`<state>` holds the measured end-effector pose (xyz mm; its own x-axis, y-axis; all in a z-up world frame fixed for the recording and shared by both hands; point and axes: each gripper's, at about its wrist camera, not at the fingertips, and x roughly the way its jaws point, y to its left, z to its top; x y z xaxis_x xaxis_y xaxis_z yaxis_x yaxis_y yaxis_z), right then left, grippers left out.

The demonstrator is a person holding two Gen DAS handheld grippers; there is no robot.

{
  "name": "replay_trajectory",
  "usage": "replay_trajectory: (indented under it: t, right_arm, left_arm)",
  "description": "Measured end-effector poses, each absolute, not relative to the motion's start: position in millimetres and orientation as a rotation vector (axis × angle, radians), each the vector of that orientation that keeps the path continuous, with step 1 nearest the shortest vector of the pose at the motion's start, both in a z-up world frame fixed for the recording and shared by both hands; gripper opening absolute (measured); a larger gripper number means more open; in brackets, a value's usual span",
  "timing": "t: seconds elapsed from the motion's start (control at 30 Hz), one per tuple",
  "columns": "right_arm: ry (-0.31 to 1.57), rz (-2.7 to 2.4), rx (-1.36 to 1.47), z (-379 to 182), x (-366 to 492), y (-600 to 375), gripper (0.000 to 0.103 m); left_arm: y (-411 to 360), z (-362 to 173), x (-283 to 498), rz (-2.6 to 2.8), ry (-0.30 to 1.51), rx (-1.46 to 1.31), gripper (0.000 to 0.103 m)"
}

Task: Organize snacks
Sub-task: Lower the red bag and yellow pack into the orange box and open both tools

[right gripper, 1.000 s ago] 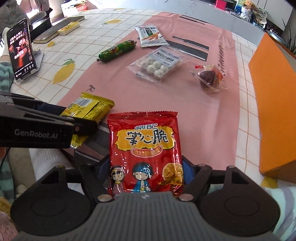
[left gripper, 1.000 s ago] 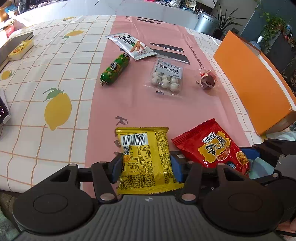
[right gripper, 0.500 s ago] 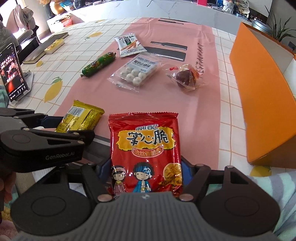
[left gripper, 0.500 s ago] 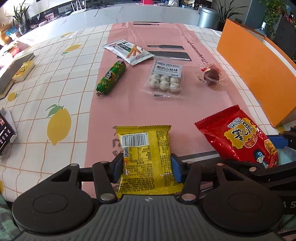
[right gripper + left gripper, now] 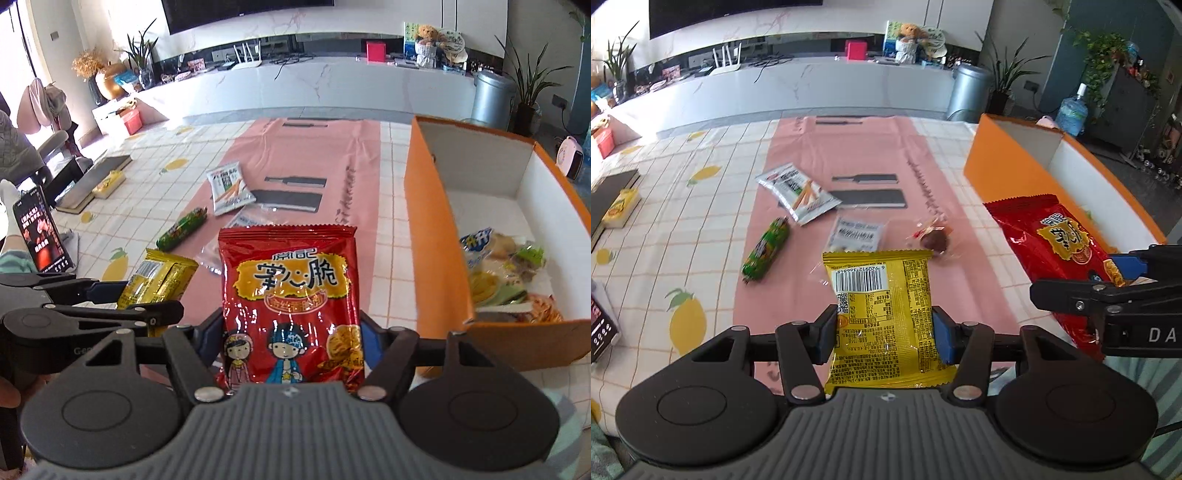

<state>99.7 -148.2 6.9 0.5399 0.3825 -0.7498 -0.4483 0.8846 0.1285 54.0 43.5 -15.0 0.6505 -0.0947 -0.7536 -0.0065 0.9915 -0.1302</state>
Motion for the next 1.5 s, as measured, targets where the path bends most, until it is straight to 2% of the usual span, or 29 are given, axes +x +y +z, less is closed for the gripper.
replay_trajectory:
  t: [0.33,0.6,0.9,1.5]
  right_arm:
    - [0.765,0.394,-0.130,53.0,122.7,-206.8,0.068]
    - [0.759,0.282,-0.174,62.4,156.7,-261.3,0.068]
    - [0.850,0.267,-0.245,30.4,210.6,-292.9,0.068]
    - [0.969,0.453,-0.433,-28.1,284.8,-273.2,0.068]
  left_arm:
    - [-27.0,40.1,99.2,-0.224,0.748,-0.036,0.059]
    - [-72.9,45.7,153.5,-0.339,0.753,0.004,0.059]
    - [-122.9,25.8,207.6,-0.487,0.831,0.103,0.059]
    - [-155.0,-23.5,269.9,-0.553,0.969,0.276,0.059]
